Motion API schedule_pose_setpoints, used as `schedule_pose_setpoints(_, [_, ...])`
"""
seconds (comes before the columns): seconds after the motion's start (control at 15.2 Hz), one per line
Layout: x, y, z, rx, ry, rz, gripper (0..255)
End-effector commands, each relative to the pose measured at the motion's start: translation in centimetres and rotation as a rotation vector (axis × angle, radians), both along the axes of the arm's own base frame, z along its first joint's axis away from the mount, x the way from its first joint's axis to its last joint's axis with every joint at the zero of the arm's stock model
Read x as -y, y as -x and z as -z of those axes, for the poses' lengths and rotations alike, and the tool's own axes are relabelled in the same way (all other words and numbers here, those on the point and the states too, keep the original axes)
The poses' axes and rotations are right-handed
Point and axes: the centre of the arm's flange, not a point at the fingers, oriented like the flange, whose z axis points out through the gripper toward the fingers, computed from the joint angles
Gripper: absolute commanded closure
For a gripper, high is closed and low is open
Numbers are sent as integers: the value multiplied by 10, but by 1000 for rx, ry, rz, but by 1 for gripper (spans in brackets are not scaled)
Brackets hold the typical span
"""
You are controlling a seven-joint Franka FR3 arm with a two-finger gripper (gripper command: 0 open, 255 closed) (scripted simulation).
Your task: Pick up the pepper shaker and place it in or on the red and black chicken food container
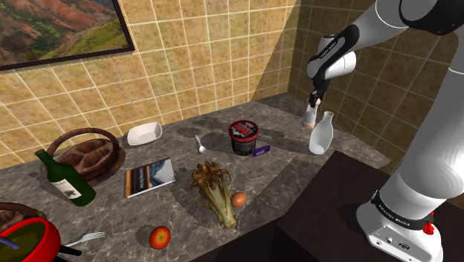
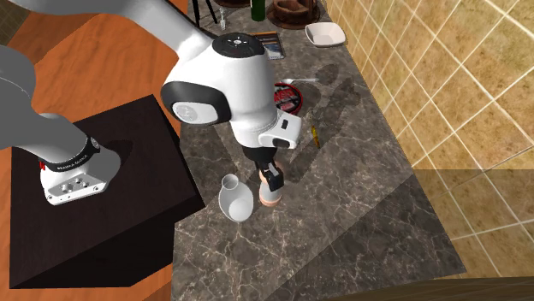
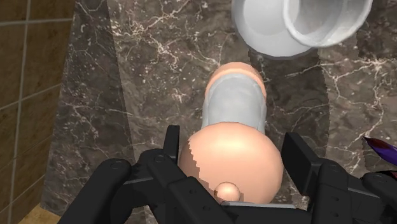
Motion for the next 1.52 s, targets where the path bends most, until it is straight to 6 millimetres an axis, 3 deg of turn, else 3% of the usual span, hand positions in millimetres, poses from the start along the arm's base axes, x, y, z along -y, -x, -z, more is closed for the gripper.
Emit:
schedule_pose_setpoints(0.0, [0, 0, -10, 0, 0, 0, 255])
schedule_pose_setpoints(1.32, [0, 0, -116, 0, 0, 0, 255])
schedule_pose_setpoints(1.45, [-21, -15, -120, 0, 0, 0, 255])
